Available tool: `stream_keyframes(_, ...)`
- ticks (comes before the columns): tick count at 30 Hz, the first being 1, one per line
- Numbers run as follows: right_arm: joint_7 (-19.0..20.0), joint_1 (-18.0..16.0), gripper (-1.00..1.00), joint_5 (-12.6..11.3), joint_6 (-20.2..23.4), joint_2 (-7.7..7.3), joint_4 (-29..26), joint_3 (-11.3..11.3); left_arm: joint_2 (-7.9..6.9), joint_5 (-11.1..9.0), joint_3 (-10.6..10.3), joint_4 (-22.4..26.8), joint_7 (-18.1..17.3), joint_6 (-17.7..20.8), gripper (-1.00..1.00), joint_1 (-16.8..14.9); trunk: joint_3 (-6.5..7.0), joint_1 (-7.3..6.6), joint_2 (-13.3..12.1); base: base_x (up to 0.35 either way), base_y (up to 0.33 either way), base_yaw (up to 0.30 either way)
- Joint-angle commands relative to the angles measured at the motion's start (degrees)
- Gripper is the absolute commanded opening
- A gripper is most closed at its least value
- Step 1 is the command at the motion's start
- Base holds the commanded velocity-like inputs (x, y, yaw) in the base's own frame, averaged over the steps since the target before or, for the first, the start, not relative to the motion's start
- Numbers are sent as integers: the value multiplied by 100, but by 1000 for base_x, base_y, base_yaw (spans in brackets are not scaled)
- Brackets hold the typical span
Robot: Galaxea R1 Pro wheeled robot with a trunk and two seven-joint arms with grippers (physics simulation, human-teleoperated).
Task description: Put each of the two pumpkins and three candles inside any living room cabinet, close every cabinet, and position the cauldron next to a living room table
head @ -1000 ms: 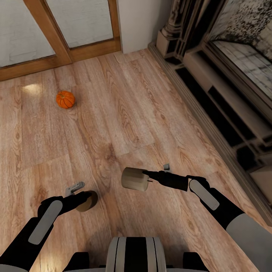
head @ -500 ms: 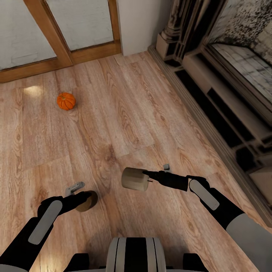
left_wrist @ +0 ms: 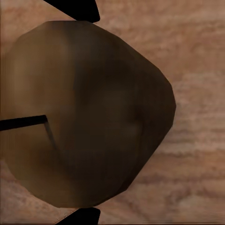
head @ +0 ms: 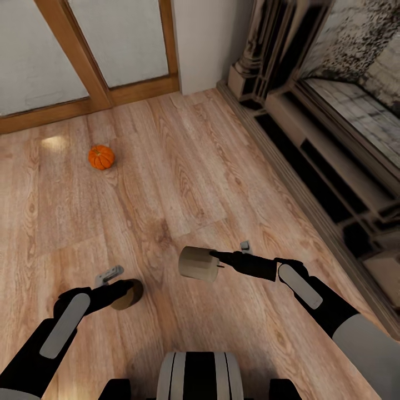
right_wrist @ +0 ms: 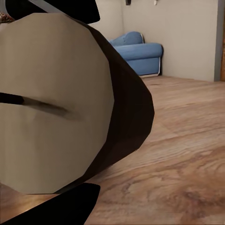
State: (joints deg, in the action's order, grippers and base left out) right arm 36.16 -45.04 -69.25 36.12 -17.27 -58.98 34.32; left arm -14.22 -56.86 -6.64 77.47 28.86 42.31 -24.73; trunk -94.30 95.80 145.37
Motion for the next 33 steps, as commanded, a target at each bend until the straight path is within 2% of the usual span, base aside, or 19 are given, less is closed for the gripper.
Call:
stream_keyframes(1,-4,-5,-100,-36,20,-5,1,13,-12,-65,-5,7,64,3,-100,-3,19,-3,0,0,0,0)
stream_keyframes(4,-4,-5,-100,-36,19,-5,1,13,-36,-68,49,12,89,10,-100,-5,86,-11,-4,0,0,0)
stream_keyframes(6,-4,-5,-100,-36,19,-5,1,13,-30,-76,197,13,93,26,-100,-5,130,-16,-7,0,0,0)
stream_keyframes(11,-22,-5,-100,-36,25,0,5,13,-55,-108,378,4,85,59,-100,-12,241,-29,-13,0,0,0)
stream_keyframes(12,-27,-5,-100,-36,26,2,8,13,-55,-141,480,-26,100,73,-100,-23,263,-31,-15,0,0,0)
stream_keyframes(19,-21,-5,-100,-36,27,-4,18,13,-59,-135,562,-272,120,443,-100,-64,418,-49,-24,0,0,0)
stream_keyframes(22,-28,-5,-100,-30,27,-4,18,13,-62,-133,577,-279,120,483,-100,-66,485,-57,-28,0,0,0)
stream_keyframes(27,-30,-5,-100,-27,27,-5,24,13,-59,-135,722,-277,120,497,-100,-67,595,-70,-35,0,0,0)
stream_keyframes(33,-36,-5,-100,-27,19,3,26,13,-68,-149,758,-251,112,506,-100,-67,728,-86,-43,-4,0,0)
